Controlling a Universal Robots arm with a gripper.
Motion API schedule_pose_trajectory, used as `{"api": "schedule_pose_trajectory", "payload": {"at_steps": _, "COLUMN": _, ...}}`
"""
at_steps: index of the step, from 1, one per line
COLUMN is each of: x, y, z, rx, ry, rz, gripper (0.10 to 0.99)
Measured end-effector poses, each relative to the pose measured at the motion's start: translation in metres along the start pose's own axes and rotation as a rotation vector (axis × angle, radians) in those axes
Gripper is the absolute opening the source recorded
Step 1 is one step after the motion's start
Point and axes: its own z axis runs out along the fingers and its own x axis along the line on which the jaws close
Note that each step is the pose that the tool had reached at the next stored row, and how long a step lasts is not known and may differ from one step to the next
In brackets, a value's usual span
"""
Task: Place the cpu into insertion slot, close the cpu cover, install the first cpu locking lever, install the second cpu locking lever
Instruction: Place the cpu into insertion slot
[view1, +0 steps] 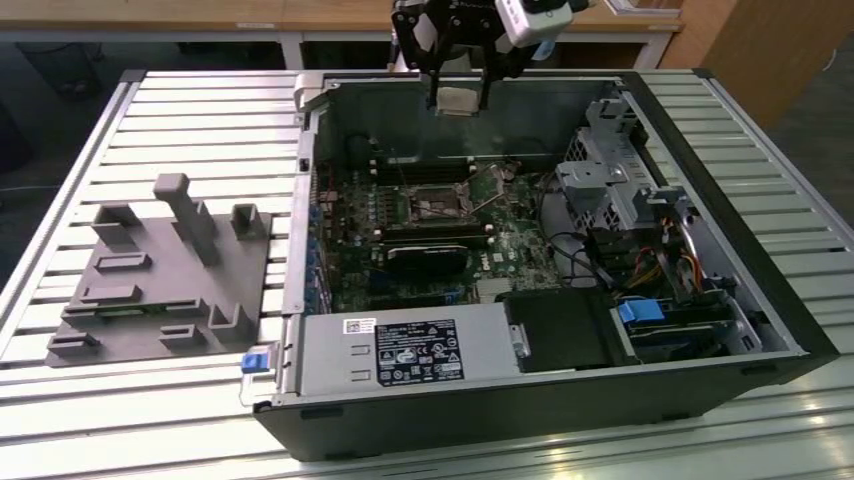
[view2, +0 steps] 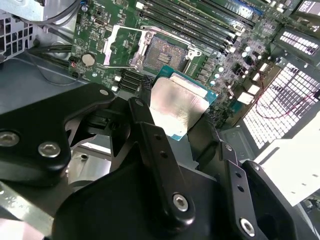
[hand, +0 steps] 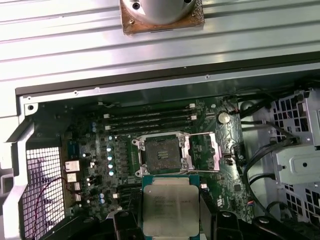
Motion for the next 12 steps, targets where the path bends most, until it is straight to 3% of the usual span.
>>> {"api": "schedule_pose_trajectory", "payload": {"at_steps": 12, "x": 0.0000, "y": 0.0000, "z": 0.0000, "rx": 0.000, "ry": -0.0015, "rz": 0.017, "gripper": 0.541}}
